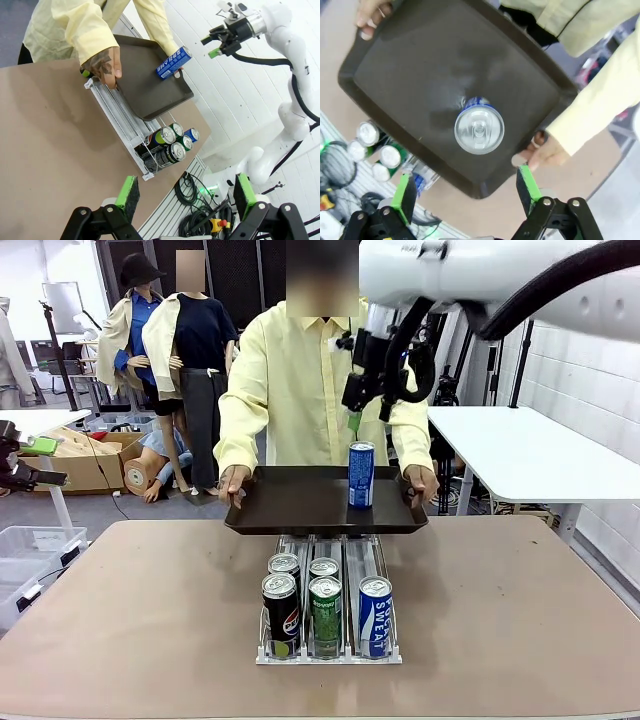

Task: Retrieve and hand over the desired beverage to the person.
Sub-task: Pick up another can of the same type that the person held from the Automatic Can Dispenser.

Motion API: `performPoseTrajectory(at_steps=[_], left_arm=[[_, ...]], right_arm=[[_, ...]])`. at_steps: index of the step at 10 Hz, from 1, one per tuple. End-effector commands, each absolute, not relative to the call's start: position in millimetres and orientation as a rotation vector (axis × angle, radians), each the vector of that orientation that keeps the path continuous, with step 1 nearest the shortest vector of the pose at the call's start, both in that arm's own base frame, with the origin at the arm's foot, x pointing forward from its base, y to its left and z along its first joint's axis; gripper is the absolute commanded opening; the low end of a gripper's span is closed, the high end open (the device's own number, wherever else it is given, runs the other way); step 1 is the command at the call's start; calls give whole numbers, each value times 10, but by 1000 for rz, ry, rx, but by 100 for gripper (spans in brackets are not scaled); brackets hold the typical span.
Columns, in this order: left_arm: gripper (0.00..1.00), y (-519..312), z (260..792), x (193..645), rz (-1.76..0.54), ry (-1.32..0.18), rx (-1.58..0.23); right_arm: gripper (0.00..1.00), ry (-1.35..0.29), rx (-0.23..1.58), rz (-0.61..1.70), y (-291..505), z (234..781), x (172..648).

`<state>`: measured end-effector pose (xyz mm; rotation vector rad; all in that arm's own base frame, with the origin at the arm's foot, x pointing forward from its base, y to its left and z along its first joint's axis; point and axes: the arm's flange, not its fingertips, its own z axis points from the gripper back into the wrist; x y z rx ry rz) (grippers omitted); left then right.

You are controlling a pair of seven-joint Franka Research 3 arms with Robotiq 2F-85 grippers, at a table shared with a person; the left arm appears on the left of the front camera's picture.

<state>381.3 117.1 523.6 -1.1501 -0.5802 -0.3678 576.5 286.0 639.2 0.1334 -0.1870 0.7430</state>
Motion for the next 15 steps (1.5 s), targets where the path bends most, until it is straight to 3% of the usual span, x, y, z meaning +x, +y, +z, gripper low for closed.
performPoseTrajectory(at_steps=[1,6,15], left_arm=[[100,1176,5261,3811,-367,-598,-1171],[100,1176,5261,3811,-367,-598,-1171],[100,1176,5261,3811,-367,-598,-1171]], right_arm=[[100,-246,197,677,2461,6413,5415],[100,-314,402,555,1390,6575,5143],[100,-369,947,425,-137,5923,5054]])
